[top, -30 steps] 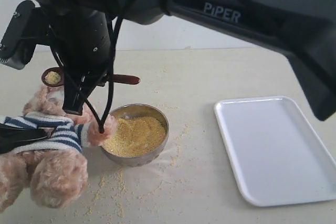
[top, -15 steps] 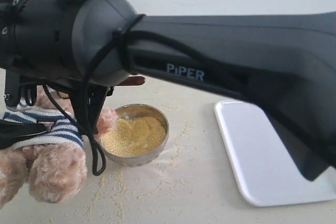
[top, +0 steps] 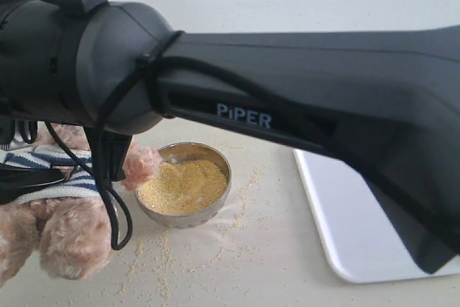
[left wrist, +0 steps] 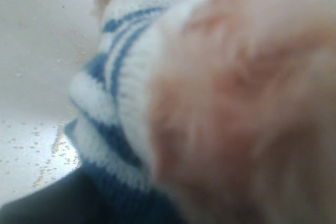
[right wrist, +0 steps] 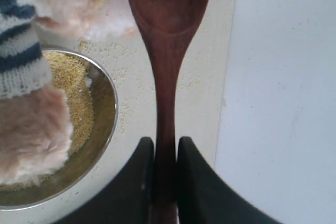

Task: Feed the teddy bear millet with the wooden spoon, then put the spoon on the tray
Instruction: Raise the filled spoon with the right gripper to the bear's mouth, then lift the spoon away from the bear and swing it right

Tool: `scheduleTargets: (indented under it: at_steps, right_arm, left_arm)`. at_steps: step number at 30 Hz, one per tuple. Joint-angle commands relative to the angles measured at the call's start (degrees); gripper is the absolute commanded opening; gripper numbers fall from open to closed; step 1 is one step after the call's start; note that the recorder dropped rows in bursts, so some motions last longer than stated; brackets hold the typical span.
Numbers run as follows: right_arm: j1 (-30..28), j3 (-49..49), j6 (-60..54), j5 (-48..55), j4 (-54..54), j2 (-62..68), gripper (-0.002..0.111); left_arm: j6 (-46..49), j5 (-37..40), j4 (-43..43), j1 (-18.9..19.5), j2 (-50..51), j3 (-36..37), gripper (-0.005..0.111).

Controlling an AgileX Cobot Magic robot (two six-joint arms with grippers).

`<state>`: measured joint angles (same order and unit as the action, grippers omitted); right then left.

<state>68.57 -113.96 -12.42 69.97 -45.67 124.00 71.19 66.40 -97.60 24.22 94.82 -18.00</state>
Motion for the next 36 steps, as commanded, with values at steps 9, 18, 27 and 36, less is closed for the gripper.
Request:
scheduleTargets:
  at_steps: [9, 18, 27, 36]
  right_arm:
    - [0.0, 0.2, 0.0, 0.0, -0.9, -0.5, 0.000]
    - [0.0, 0.2, -3.2, 0.0, -1.0, -0.5, 0.000]
    - [0.0, 0.2, 0.1, 0.0, -3.9, -0.5, 0.000]
    - [0.7, 2.5, 2.5, -0.4, -8.2, -0.5, 0.000]
  left_arm:
    - [3.3, 2.6, -2.0, 0.2, -0.2, -0.1, 0.005]
    - [3.4, 2.6, -2.2, 0.2, -0.2, -0.1, 0.005]
    - [3.4, 2.6, -2.3, 0.2, -0.2, -0.1, 0.005]
    - [3.4, 2.6, -2.3, 0.2, -0.2, -0.1, 0.005]
